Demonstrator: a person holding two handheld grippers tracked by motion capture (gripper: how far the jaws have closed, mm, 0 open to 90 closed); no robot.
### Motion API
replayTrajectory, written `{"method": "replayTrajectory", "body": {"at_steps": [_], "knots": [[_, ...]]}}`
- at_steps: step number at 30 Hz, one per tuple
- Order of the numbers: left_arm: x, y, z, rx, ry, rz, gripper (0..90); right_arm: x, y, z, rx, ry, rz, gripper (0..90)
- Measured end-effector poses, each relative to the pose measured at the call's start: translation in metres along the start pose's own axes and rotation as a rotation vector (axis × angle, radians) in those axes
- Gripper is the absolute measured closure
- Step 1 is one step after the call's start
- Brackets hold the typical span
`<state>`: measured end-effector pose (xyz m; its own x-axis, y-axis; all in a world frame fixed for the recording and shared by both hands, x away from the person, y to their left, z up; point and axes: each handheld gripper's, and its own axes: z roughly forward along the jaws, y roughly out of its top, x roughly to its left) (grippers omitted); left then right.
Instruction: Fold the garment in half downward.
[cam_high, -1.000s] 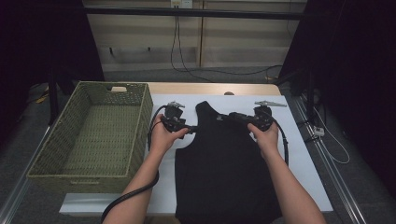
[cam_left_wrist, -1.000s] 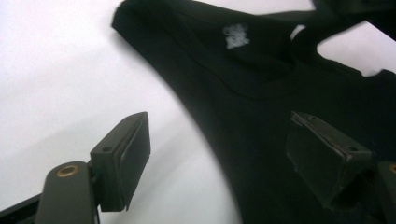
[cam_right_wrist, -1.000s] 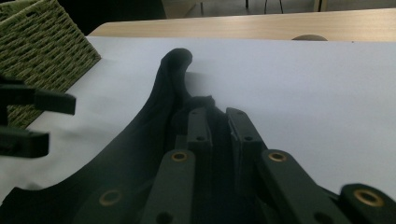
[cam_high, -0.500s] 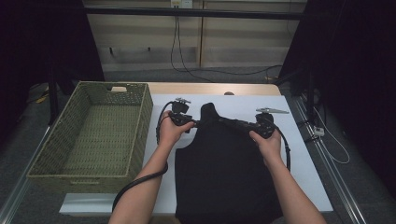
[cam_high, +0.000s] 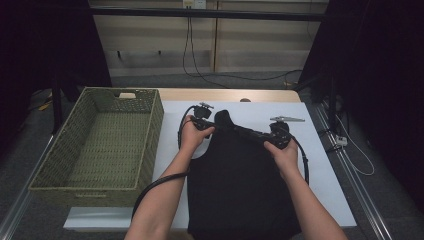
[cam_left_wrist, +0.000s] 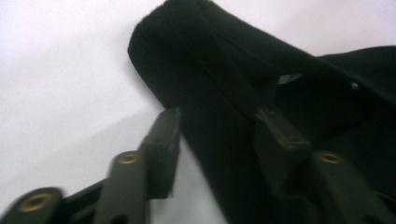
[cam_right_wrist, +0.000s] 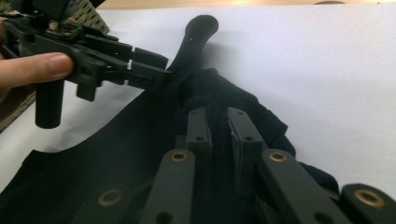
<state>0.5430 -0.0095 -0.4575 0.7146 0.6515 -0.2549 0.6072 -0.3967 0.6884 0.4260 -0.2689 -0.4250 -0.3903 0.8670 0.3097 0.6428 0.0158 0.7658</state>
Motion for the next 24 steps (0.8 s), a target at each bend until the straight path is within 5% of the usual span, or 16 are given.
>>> {"method": "replayTrajectory", "body": {"at_steps": [4, 7, 12, 24], "knots": [[-0.006, -0.001, 0.004, 0.004, -0.019, 0.029, 74.6, 0.001, -0.002, 0.0, 0.008, -0.002, -0.005, 80.8], [-0.01, -0.003, 0.006, 0.0, -0.024, -0.014, 84.6, 0.0, -0.005, 0.001, 0.022, -0.005, -0.003, 80.9], [-0.016, 0.0, -0.005, -0.012, -0.06, -0.036, 86.0, 0.001, -0.007, -0.003, 0.028, -0.01, -0.01, 81.0], [-0.04, -0.023, -0.047, -0.063, -0.125, 0.023, 85.8, 0.002, -0.023, -0.03, 0.025, 0.018, -0.054, 81.0]]}}
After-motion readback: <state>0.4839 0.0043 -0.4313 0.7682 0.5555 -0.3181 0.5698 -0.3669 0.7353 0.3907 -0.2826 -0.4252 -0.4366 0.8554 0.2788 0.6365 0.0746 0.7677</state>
